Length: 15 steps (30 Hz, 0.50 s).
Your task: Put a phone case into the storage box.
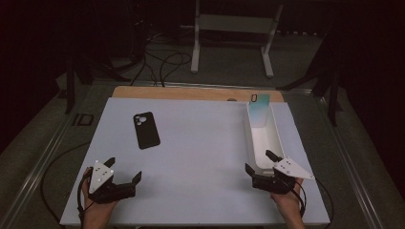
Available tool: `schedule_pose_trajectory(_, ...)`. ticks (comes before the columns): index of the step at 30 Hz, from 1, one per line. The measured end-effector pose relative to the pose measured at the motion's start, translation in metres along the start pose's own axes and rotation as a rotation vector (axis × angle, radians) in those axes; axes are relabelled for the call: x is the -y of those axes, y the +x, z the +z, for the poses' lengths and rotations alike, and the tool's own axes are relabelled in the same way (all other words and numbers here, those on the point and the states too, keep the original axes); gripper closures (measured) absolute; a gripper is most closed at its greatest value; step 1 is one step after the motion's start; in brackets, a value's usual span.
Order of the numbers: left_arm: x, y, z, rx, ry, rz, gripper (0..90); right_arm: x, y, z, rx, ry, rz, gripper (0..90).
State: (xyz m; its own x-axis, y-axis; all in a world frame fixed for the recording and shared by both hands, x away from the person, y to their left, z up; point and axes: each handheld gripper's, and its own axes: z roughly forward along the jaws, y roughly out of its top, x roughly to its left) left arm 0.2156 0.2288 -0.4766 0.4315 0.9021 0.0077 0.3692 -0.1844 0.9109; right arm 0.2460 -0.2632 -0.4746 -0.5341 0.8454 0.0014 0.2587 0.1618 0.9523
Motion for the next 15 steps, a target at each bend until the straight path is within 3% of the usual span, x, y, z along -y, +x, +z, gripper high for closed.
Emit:
schedule_pose_trajectory(6,-0.004,0.0,0.001,-0.001,-0.006,-0.003,0.0,0.0,0.001,0.0,0.0,-0.003,0.003,8.6)
schedule_pose_trajectory(15,-0.021,-0.002,0.018,0.005,0.004,0.009,0.0,-0.001,-0.001,-0.002,0.004,-0.011,0.011,8.6)
